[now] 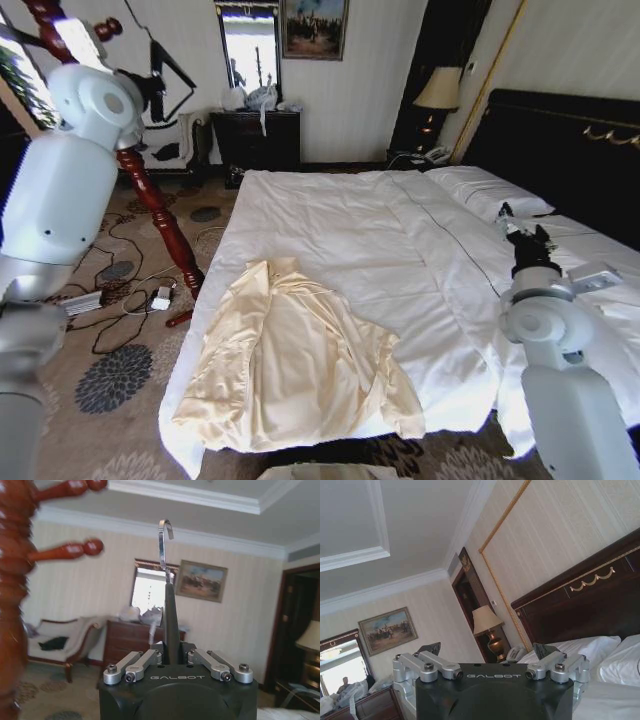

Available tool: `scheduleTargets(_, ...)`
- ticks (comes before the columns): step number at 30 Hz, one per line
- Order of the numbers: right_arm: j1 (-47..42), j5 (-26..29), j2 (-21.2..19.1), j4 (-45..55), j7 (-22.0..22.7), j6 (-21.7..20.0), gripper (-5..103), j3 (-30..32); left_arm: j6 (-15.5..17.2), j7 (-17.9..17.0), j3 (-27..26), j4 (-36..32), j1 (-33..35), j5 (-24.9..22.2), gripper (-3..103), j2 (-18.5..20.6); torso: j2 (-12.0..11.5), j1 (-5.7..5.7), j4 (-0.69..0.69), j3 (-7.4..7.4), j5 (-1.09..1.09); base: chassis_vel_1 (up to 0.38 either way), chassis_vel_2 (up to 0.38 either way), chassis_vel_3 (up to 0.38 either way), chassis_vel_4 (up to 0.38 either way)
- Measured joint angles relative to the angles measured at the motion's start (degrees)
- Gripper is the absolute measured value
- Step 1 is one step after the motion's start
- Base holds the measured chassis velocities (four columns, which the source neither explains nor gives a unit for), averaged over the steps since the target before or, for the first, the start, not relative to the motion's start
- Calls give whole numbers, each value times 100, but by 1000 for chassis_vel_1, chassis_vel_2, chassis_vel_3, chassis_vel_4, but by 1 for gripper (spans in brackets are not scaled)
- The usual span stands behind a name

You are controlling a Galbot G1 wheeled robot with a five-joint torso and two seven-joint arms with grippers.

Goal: Pick up the clothes from the bed and hang them on the clothes hanger.

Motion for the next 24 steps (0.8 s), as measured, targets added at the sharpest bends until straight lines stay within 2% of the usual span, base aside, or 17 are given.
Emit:
scheduleTargets(3,-12,-148,-106,-179,-9,157,100,-264,-177,164,-261,-704,840,-336,16,342,0,1,0,0,-1,0,0,0,0)
scheduleTargets(4,-12,-148,-106,-179,-9,157,100,-264,-177,164,-261,-704,840,-336,16,342,0,1,0,0,-1,0,0,0,0)
scheduleTargets(7,120,-55,-323,-461,-99,283,100,-761,-182,672,-737,-1393,2049,-350,16,817,0,1,4,1,-9,0,0,0,0)
scheduleTargets(8,120,-55,-323,-461,-99,283,100,-761,-182,672,-737,-1393,2049,-350,16,817,0,1,4,1,-9,0,0,0,0)
scheduleTargets(10,339,343,-541,-635,-194,310,100,-1330,-154,920,-1110,-1896,2845,-371,16,1096,0,1,7,0,-2,0,0,0,0)
scheduleTargets(11,339,343,-541,-635,-194,310,100,-1330,-154,920,-1110,-1896,2845,-371,16,1096,0,1,7,0,-2,0,0,0,0)
scheduleTargets(13,611,707,-695,-756,-225,316,100,-1846,-176,1047,-1297,-2234,3333,-372,16,1258,0,0,5,0,-5,0,0,0,0)
scheduleTargets(14,921,944,-778,-893,-245,319,100,-2335,-208,1086,-1445,-2519,3665,-445,16,1303,0,0,1,1,0,0,0,0,0)
scheduleTargets(15,921,944,-778,-893,-245,319,100,-2335,-208,1086,-1445,-2519,3665,-445,16,1303,0,0,1,1,0,0,0,0,0)
scheduleTargets(16,1180,1052,-813,-1020,-270,321,100,-2700,-225,1082,-1577,-2685,3869,-543,16,1295,0,1,0,1,-1,0,0,0,0)
scheduleTargets(18,1552,1224,-871,-1236,-421,243,100,-3287,-232,967,-1774,-2967,4118,-902,16,1127,0,1,10,0,-1,0,0,0,0)
scheduleTargets(19,1602,1336,-947,-1293,-476,115,100,-3502,-206,882,-1777,-3029,4106,-1090,16,954,0,1,10,0,-2,0,0,0,0)
scheduleTargets(20,1602,1336,-947,-1293,-476,115,100,-3502,-206,882,-1777,-3029,4106,-1090,16,954,0,1,10,0,-2,0,0,0,0)
scheduleTargets(22,1732,1594,-1048,-1382,-462,-128,100,-3943,-110,755,-1773,-3166,4152,-1317,16,679,0,1,-6,1,-3,0,0,0,0)
scheduleTargets(24,1814,1713,-1079,-1412,-403,-233,100,-4164,-68,715,-1784,-3234,4245,-1328,16,611,0,1,-7,1,2,0,0,0,0)
